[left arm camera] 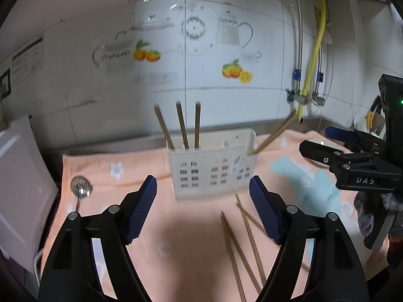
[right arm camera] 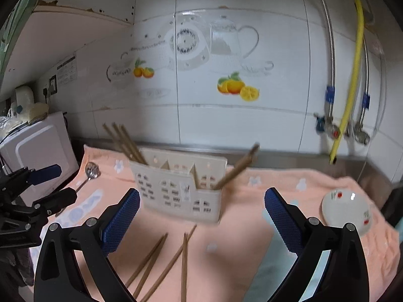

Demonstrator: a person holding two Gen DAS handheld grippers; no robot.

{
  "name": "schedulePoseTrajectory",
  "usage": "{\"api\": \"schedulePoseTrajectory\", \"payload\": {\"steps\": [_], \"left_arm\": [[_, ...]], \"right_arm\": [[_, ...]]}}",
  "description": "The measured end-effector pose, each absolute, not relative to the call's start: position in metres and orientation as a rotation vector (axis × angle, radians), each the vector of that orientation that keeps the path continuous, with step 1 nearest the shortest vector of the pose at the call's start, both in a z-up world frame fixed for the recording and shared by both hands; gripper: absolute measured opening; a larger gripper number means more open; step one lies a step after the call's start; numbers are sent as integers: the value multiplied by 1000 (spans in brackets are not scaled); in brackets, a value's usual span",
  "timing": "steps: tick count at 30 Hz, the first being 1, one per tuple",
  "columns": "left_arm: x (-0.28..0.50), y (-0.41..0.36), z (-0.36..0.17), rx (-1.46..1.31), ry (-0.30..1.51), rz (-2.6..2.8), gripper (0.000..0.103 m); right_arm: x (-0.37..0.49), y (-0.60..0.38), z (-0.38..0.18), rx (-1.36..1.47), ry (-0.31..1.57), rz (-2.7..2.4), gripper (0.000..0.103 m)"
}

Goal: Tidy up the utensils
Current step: 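Withdraw both open grippers from the holder back over the chopsticks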

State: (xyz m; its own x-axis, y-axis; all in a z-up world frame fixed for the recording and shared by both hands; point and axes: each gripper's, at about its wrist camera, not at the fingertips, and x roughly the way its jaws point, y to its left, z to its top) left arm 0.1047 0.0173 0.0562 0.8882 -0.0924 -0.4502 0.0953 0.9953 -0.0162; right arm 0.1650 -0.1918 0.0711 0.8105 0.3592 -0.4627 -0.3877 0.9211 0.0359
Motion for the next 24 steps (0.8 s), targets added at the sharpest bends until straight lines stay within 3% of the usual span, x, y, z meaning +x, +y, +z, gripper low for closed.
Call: {"api": "schedulePoseTrajectory", "payload": {"steps": [11, 24], "left_arm": [[81, 15, 15, -5, 532, -86, 95], [68, 20, -18, -24, 594, -42, 96]], "right_arm": [[134, -192, 38, -86, 516, 389, 96], [115, -196, 2, -92, 603, 367, 96]]}}
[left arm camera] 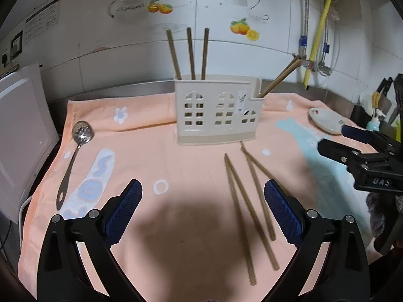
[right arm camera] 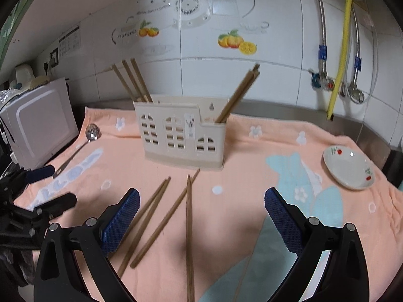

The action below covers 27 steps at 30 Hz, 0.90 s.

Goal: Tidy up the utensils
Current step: 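Withdraw both open grippers from the holder back over the chopsticks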

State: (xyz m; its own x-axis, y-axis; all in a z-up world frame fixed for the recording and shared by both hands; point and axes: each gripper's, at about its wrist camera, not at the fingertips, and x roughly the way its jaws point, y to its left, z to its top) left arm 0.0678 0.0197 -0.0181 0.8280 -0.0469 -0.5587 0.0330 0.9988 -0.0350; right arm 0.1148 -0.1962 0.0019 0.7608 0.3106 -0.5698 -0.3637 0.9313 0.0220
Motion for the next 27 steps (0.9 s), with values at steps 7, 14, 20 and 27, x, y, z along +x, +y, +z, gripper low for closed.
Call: {"api": "schedulePoseTrajectory", "payload": {"steps": [7, 14, 20, 27], "left_arm": [[63, 24, -31, -27, 626, -23, 96], [60, 24, -43, -26, 654, -26, 96], [60, 21, -52, -28, 678, -30, 96], [58, 21, -56, -34, 691, -28, 96]], "right_arm": [[106, -205, -23, -85, 679, 361, 96], [99, -211, -44, -92, 742, 354, 96], [98, -209, -55, -94, 776, 358, 96], [97, -205, -59, -87, 790, 370, 96]]}}
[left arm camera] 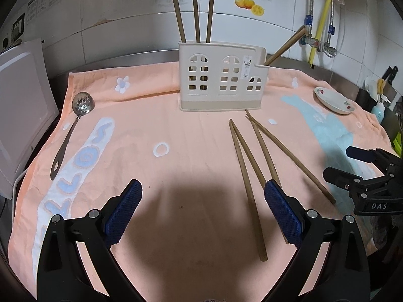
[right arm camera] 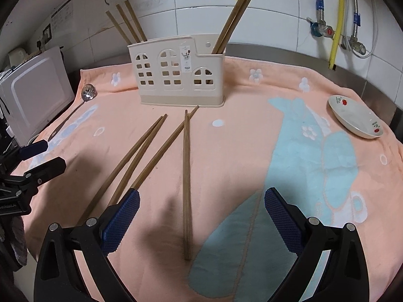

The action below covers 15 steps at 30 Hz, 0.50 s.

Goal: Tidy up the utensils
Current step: 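Withdraw both open grippers from the holder back over the chopsticks, then close the left gripper on a chopstick while the right gripper grasps another chopstick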

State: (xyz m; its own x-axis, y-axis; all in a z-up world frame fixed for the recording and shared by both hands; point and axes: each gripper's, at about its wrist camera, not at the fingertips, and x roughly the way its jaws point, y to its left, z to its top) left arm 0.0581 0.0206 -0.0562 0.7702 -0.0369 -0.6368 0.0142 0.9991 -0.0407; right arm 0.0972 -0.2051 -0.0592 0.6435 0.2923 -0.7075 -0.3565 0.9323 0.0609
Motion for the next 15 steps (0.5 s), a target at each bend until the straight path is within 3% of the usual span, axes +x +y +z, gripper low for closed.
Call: {"api": "schedulePoseTrajectory", "payload": {"steps": [9, 13, 15], "left_arm": [[57, 23, -58, -41, 697, -27, 96], [56, 24, -59, -47, 699, -25, 96], [56, 25, -60, -53, 700, -24, 96]], "right_arm": [[95, -198, -65, -88, 803, 386, 95], [96, -196, -66, -85, 813, 384, 83], [97, -197, -67, -77, 819, 386, 83]]}}
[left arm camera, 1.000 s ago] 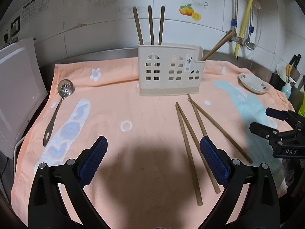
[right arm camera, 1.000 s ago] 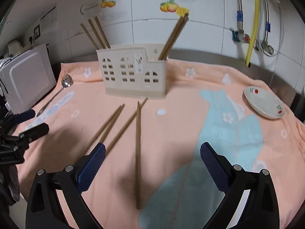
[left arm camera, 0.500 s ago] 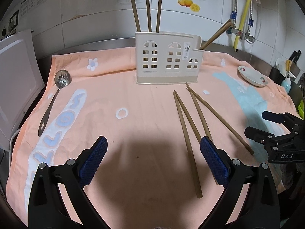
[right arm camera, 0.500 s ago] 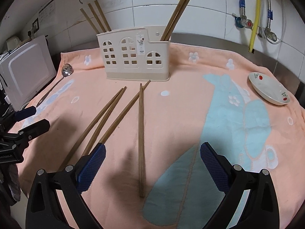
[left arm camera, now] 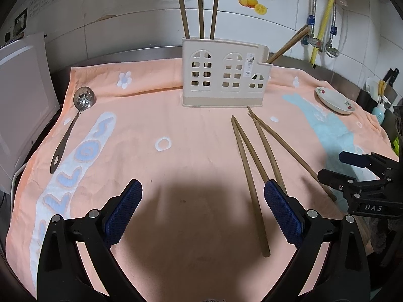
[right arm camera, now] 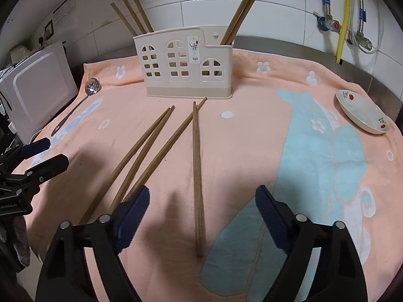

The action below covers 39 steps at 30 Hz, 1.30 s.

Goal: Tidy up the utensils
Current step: 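Close the left gripper on a chopstick while the right gripper grasps another chopstick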

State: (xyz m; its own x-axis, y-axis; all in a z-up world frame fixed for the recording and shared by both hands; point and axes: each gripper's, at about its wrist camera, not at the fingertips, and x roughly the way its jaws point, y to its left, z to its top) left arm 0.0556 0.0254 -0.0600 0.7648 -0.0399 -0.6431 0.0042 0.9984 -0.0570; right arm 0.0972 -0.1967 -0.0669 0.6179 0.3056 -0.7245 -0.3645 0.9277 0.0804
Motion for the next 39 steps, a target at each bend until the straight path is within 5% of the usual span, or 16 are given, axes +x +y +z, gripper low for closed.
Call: {"api": "schedulePoseTrajectory", "payload": {"steps": [10, 24, 30, 39], "left_arm": [[55, 25, -63, -73, 706, -50, 94], [66, 2, -78, -127, 779, -182, 34], [75, -14, -89, -128, 823, -215, 20], [87, -21, -98, -125, 866, -200, 13]], "right_arm": [[98, -193, -70, -85, 835, 403, 71], [99, -189, -74, -98, 854, 408, 54], [100, -191, -76, -100, 857, 405, 54], [100, -193, -78, -98, 863, 413, 54]]}}
